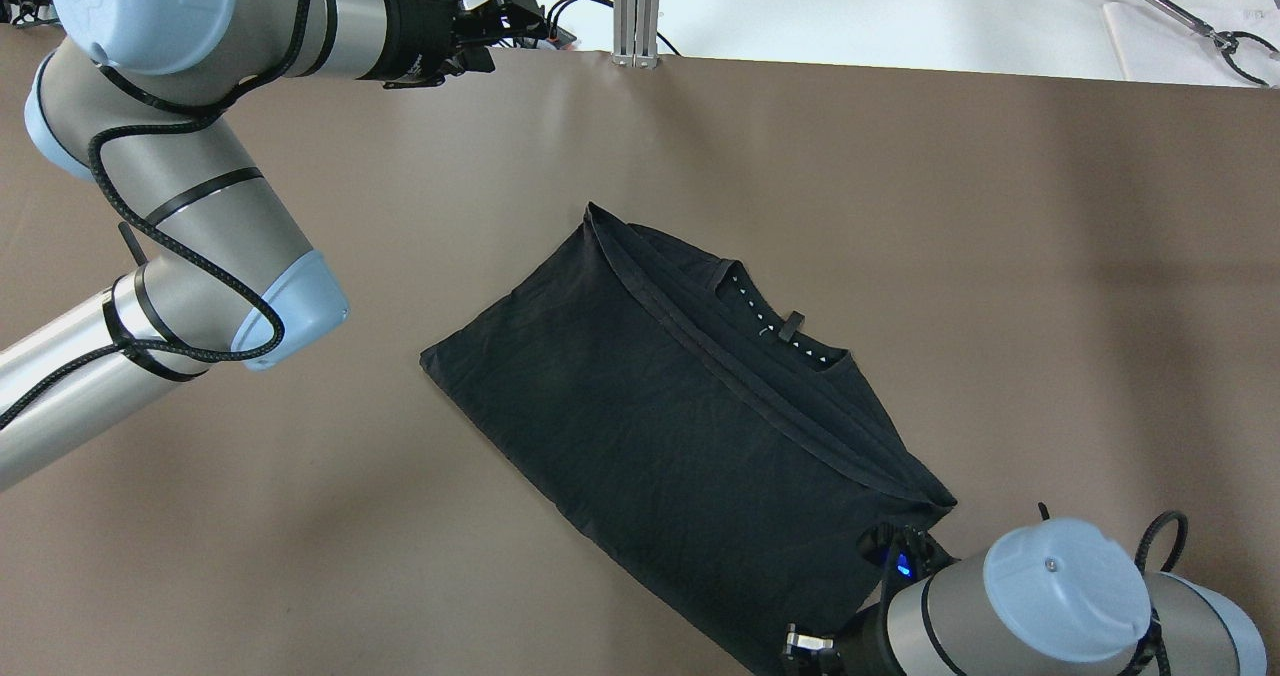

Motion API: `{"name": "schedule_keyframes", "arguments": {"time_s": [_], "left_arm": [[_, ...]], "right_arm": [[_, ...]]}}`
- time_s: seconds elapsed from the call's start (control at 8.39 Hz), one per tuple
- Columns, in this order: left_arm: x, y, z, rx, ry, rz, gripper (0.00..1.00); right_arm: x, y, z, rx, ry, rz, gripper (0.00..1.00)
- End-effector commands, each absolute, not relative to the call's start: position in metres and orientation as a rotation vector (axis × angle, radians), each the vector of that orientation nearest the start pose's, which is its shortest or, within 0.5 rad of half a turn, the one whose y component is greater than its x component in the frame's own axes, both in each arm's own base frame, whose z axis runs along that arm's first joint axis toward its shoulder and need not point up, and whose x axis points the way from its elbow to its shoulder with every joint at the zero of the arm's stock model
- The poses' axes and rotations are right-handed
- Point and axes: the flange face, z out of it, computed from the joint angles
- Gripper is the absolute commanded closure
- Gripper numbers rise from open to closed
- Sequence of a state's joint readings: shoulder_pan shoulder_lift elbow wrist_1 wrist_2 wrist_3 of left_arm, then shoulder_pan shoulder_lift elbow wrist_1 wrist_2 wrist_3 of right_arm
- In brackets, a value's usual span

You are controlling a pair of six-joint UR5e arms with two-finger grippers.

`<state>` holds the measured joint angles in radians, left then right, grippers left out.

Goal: Fold clothes

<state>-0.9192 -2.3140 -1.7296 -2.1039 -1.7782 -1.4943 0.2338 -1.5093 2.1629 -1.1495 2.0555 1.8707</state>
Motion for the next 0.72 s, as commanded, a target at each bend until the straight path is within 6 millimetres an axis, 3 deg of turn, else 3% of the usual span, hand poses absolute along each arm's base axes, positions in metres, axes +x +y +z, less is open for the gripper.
{"name": "schedule_keyframes", "arguments": {"time_s": [0.0,0.24,0.48,0.6], "left_arm": [[0.298,-0.579,0.088,0.529,1.354,-0.559,0.26],[0.298,-0.58,0.09,0.525,1.351,-0.562,0.22],[0.299,-0.581,0.095,0.517,1.344,-0.559,0.19],[0.299,-0.58,0.104,0.507,1.336,-0.56,0.19]], "right_arm": [[-0.435,-0.168,0.297,-0.503,-1.033,0.183,0.01],[-0.431,-0.182,0.293,-0.481,-1.05,0.211,0.05],[-0.395,-0.265,0.297,-0.283,-1.098,0.409,0.05],[-0.383,-0.298,0.31,-0.169,-1.087,0.449,0.05]]}}
